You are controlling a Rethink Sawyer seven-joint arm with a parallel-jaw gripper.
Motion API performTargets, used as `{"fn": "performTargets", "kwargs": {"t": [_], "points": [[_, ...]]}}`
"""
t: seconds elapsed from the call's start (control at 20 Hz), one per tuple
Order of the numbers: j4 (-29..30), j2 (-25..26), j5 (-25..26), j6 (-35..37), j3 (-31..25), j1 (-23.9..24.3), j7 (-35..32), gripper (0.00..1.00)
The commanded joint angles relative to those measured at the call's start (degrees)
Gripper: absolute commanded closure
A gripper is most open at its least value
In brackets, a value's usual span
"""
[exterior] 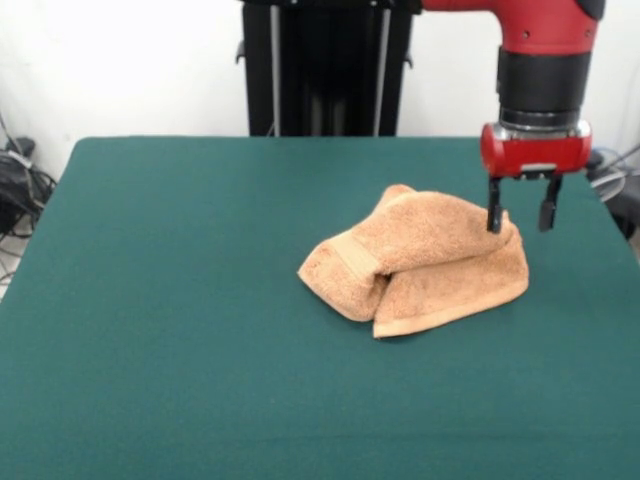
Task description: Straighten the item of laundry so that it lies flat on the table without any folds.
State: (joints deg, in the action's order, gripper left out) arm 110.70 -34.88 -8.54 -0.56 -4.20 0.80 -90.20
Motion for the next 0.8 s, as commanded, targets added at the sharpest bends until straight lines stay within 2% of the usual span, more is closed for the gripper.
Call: {"fn": "performTargets", "kwargs": {"t": [0.05, 0.45, 0.8], "points": [[1.3, 0.5, -0.9, 2.8, -1.5, 1.9, -11.3, 0.0], [0.8, -0.7, 1.3, 5.8, -0.9, 5.6, -7.7, 0.0], [0.7, 0.8, 4.4, 5.6, -2.1, 10.4, -4.8, 0.0]]}}
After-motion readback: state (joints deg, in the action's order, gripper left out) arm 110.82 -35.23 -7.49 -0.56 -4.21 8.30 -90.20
